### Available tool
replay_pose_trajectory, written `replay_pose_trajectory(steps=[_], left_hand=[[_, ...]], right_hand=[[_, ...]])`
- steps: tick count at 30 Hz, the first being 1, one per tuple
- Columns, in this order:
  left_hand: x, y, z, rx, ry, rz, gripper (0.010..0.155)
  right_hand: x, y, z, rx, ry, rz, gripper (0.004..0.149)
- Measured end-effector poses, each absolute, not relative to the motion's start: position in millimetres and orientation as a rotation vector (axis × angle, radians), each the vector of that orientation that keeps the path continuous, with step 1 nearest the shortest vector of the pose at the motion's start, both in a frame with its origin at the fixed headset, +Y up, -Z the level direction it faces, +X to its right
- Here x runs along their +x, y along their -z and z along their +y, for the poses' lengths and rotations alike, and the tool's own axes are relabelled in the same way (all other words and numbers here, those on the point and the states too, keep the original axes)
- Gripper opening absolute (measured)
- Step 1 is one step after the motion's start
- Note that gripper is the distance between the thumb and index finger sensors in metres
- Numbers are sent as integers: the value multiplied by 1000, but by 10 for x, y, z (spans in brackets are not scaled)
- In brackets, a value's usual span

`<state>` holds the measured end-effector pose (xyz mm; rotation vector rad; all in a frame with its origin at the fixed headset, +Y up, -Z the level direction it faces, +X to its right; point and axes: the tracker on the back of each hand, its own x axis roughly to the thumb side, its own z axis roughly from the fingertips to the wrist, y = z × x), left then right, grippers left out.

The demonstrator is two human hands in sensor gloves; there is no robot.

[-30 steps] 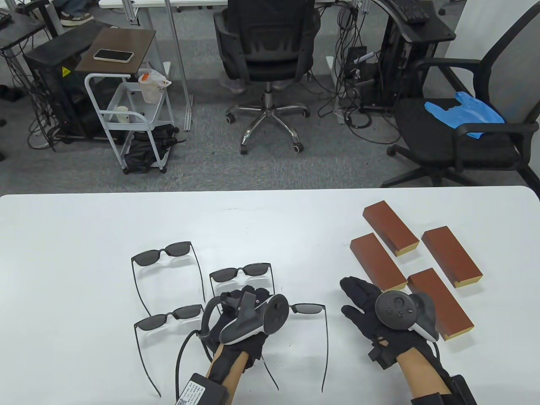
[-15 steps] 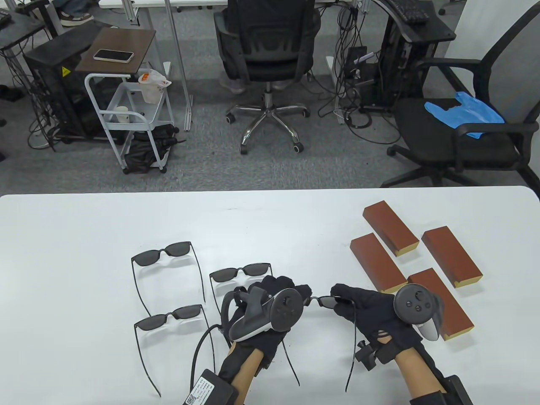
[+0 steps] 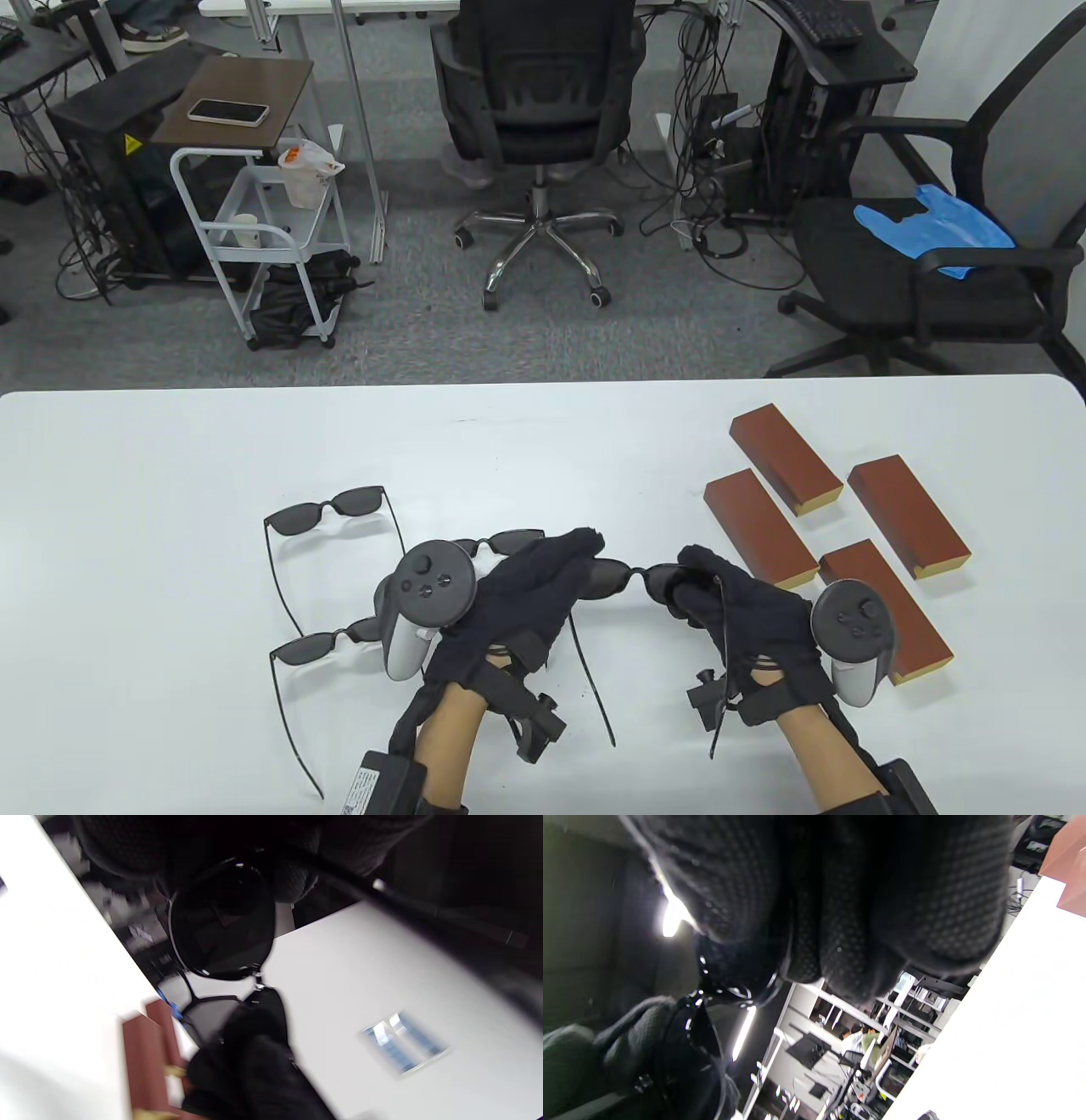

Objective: Slide to open storage boxes and store sunglasses

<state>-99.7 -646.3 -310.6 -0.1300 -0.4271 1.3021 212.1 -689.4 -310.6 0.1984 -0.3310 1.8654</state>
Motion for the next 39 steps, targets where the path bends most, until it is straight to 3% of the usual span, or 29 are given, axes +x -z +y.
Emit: replay_pose_trajectory(steps=[3,9,13,24,29,34,39], left_hand=[[-1000,3131,-6545,-220,-1531,-459,60],[-924,3088,-6634,-261,-1638,-444,63],[-869,3001,-6714,-162,-1669,-281,62],[-851,2955,-6856,-111,-1627,-149,60],[-901,2967,-6928,-116,-1652,-96,61],[-940,2985,-6981,-143,-1669,-49,58],[-964,2988,-6982,-115,-1627,-18,54]], right_hand=[[2130,3072,-6888,113,-1761,-340,59],[2097,2994,-6868,33,-1626,-363,61],[2085,2962,-6847,34,-1625,-416,54],[2077,2995,-6893,77,-1638,-398,51],[2037,3062,-6930,214,-1634,-297,61],[1993,3086,-6963,348,-1581,-212,88],[1985,3092,-7026,349,-1467,-155,87]])
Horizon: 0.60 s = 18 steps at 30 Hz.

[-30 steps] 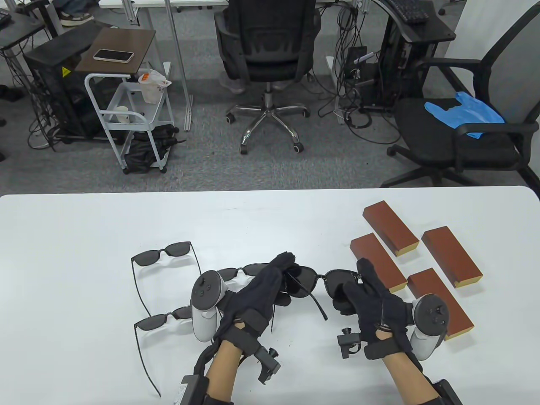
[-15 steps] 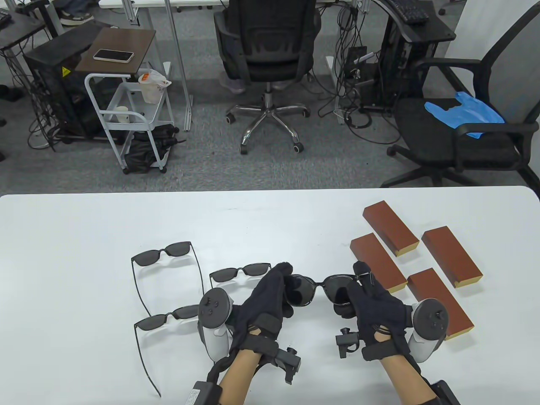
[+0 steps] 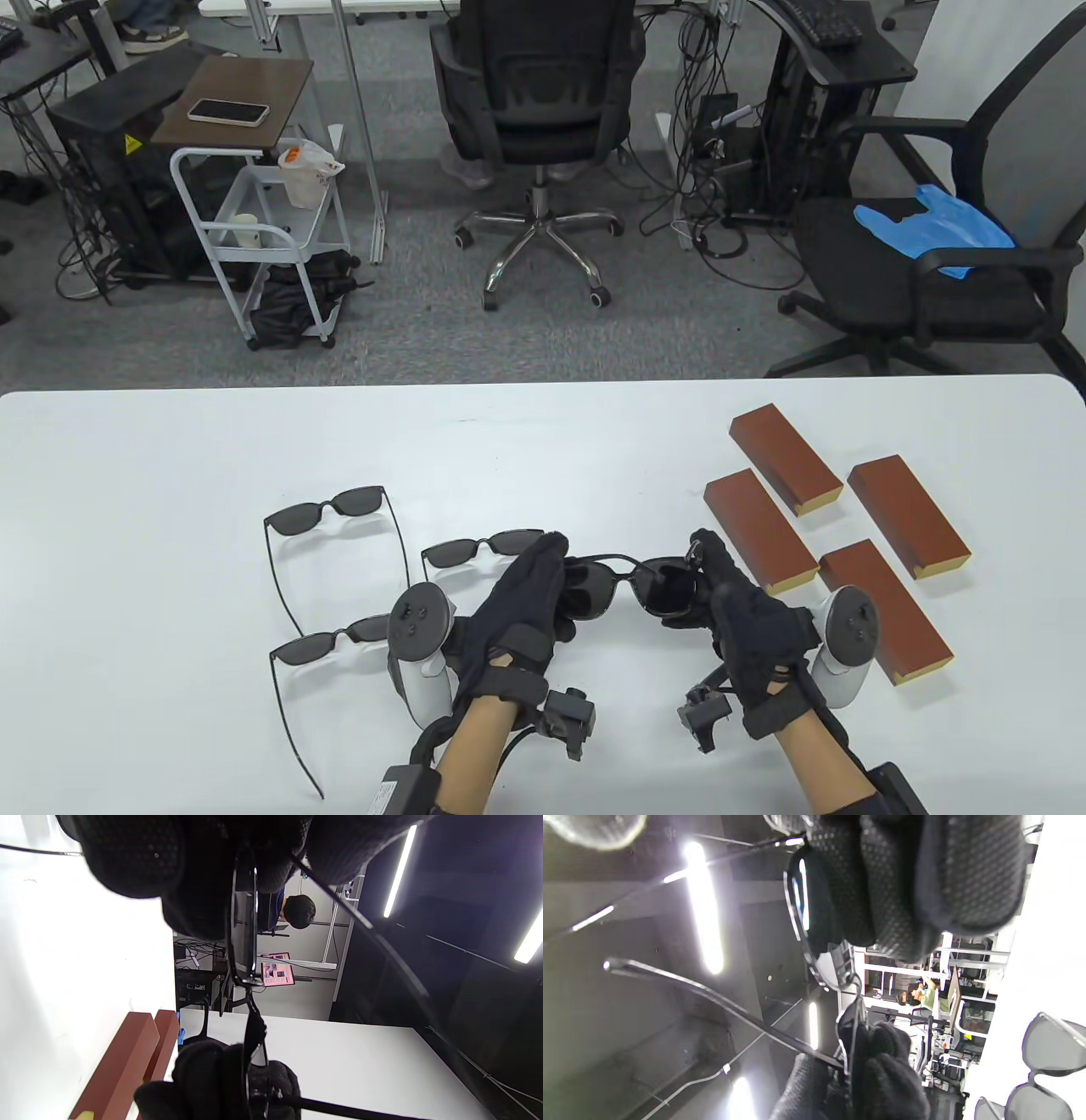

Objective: Slide to open storage boxes and store sunglasses

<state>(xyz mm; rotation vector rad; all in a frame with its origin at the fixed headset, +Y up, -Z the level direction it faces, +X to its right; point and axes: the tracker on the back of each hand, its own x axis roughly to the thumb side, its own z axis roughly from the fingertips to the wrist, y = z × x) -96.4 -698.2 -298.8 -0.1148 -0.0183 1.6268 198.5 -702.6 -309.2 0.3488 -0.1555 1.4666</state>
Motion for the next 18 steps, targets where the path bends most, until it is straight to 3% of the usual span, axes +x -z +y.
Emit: replay_pose_trajectory(steps=[18], left_hand=[[-967,2983,-6980,-60,-1557,21,47]], right_hand=[[2036,3067,-7057,182,-1501,-181,61]])
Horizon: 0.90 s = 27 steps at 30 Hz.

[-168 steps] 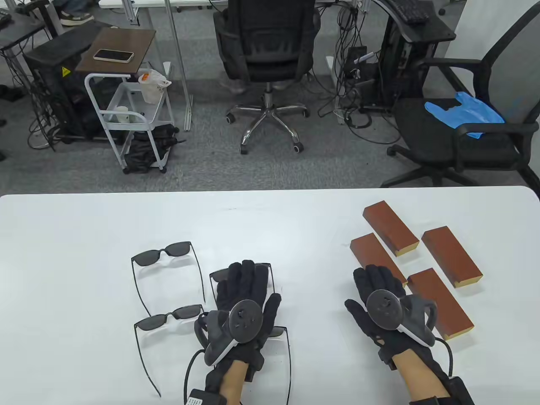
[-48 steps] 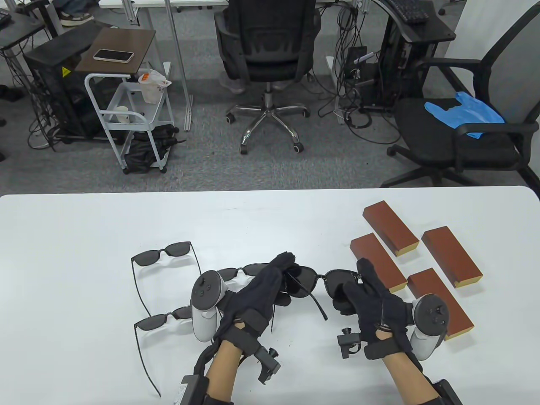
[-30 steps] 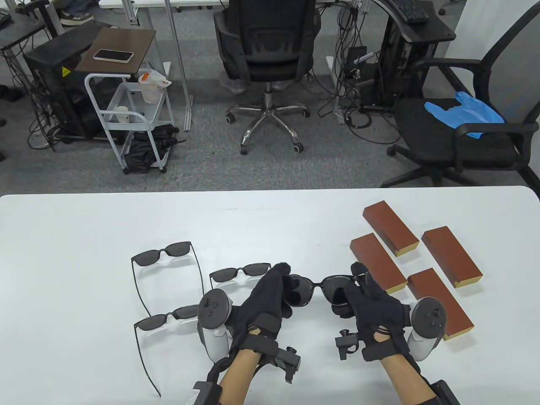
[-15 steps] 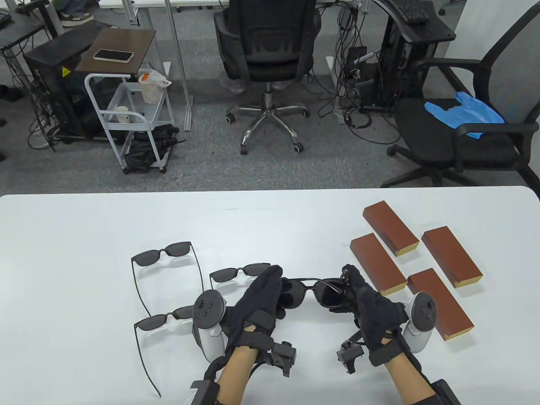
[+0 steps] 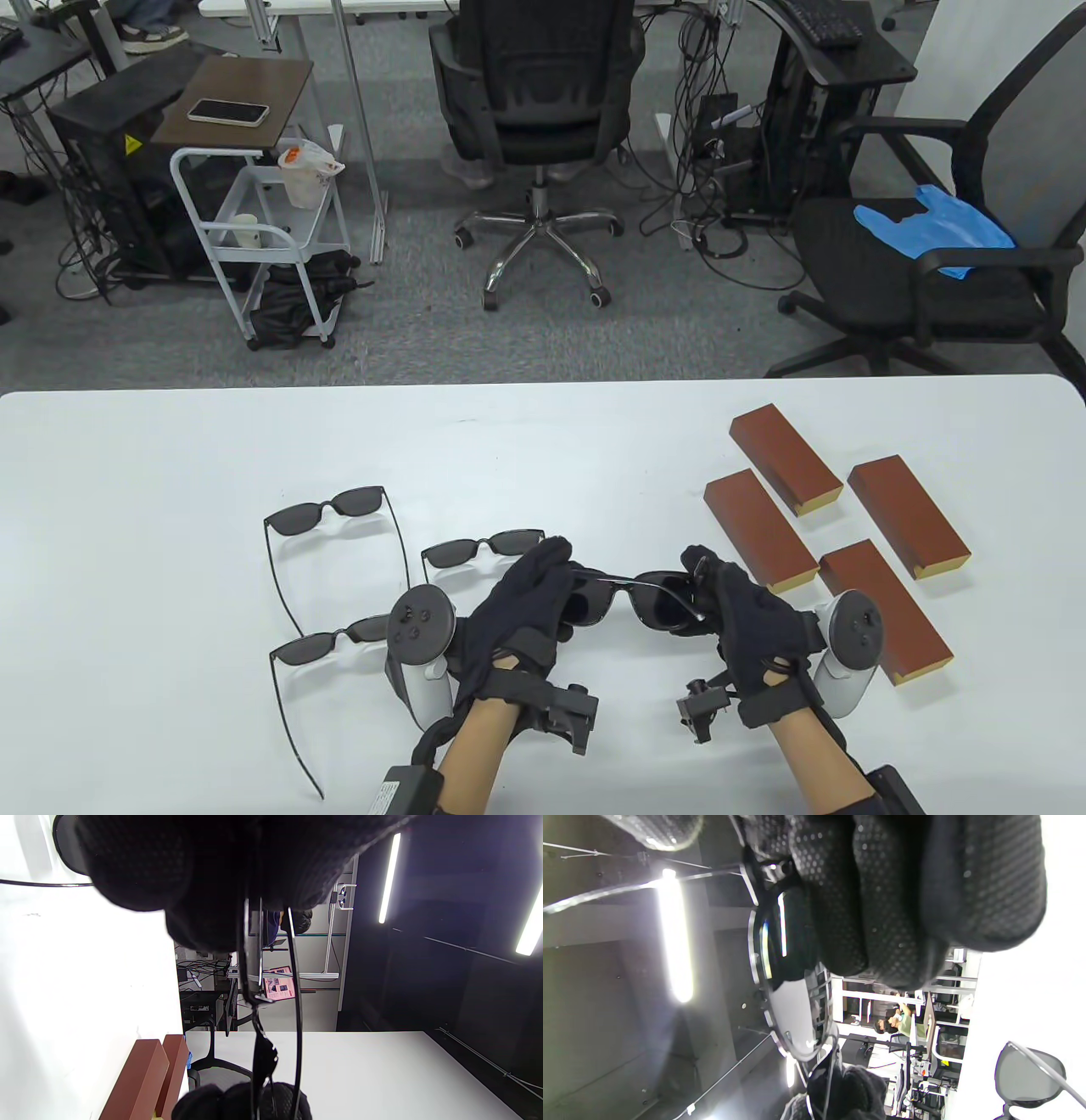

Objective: Slide to open storage boxes and store sunglasses

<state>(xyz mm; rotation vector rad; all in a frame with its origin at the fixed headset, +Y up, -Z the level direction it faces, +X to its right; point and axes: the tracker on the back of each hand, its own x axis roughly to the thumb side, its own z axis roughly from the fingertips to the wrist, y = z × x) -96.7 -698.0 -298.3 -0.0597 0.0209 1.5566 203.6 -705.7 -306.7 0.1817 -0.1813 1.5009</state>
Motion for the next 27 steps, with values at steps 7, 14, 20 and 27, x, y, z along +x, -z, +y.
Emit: replay_pose_trajectory(steps=[7,14,20,27], left_hand=[[-885,2990,-7029,-167,-1659,-105,58],[-803,2989,-7030,-240,-1697,-207,65],[-779,2988,-7027,-272,-1716,-249,67],[-766,2995,-7025,-299,-1708,-268,65]], right_hand=[[2132,3067,-7075,71,-1555,-195,59],[2218,3069,-7073,-11,-1591,-219,54],[2250,3069,-7050,-37,-1638,-249,50],[2287,3081,-7047,-56,-1677,-272,47]])
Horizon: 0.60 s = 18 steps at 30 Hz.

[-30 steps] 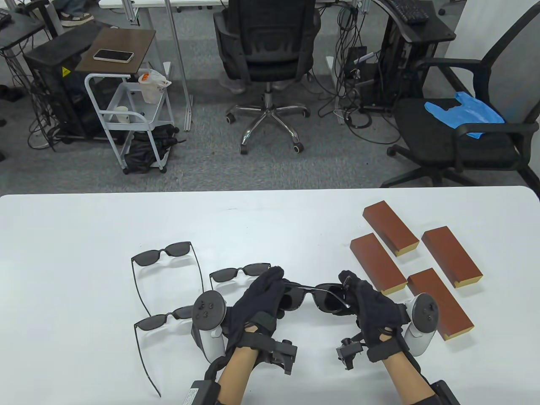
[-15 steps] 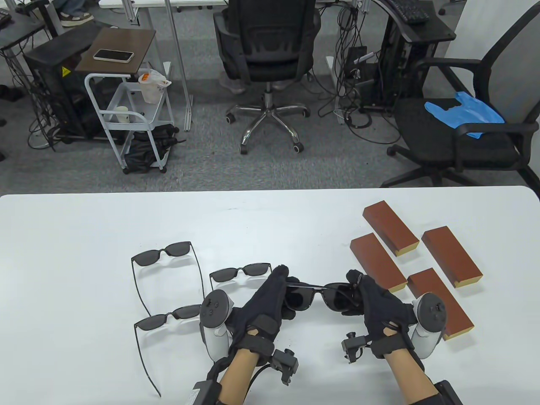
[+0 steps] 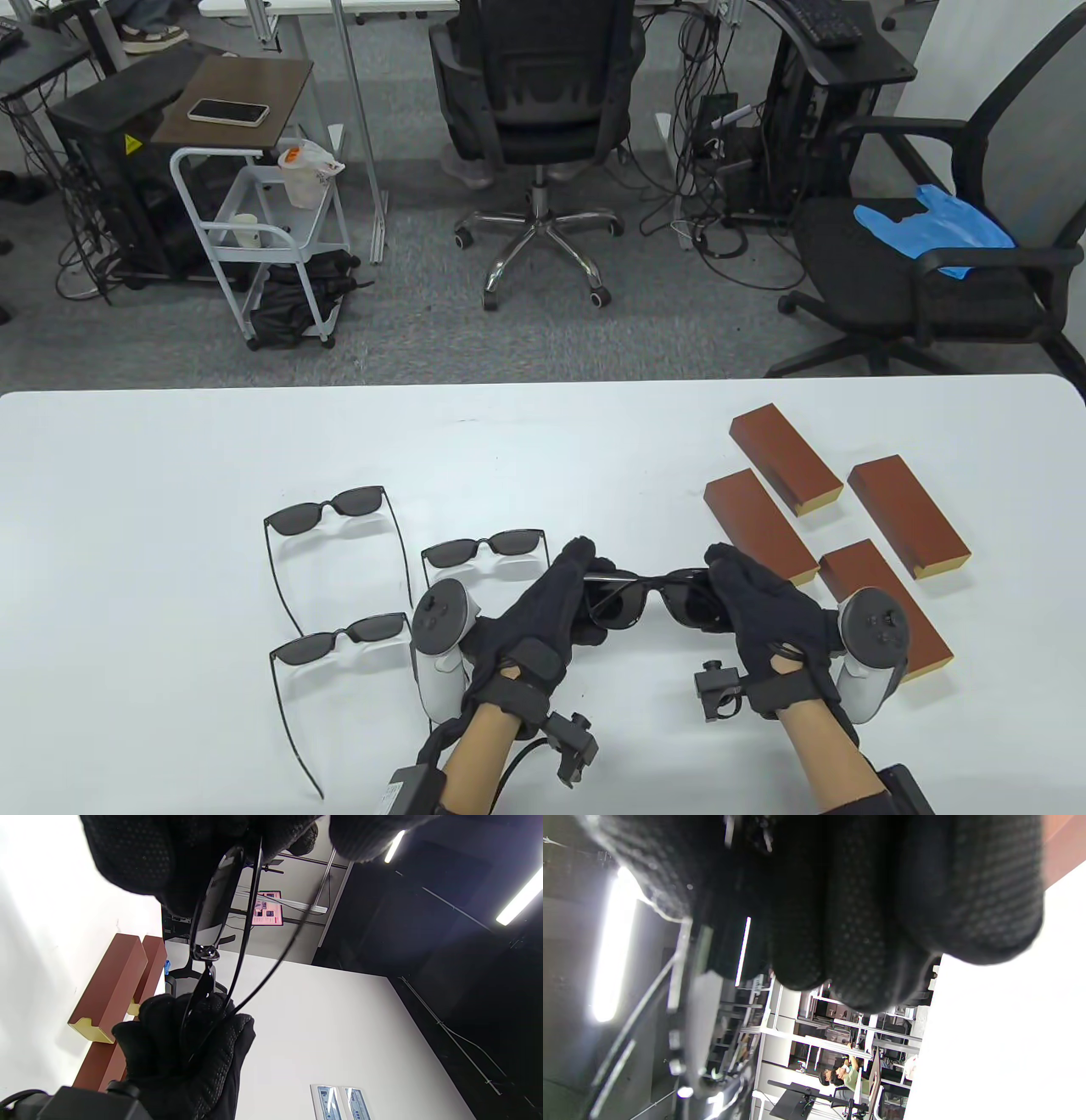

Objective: Slide to open storage boxes and store sunglasses

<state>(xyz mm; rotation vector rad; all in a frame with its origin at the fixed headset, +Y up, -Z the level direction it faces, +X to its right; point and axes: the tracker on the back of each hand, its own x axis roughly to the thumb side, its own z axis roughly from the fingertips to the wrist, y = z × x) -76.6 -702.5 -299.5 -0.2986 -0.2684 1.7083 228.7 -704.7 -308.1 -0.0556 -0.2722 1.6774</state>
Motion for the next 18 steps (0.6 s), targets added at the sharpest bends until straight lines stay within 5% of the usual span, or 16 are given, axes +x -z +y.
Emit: replay_pose_trajectory(steps=[12,18], left_hand=[[-826,3056,-7077,-297,-1619,-163,46],[-839,3062,-7131,-309,-1553,-147,46]], right_hand=[[2287,3041,-6858,79,-1934,-433,49],[1957,2850,-6513,546,-2315,-731,46]])
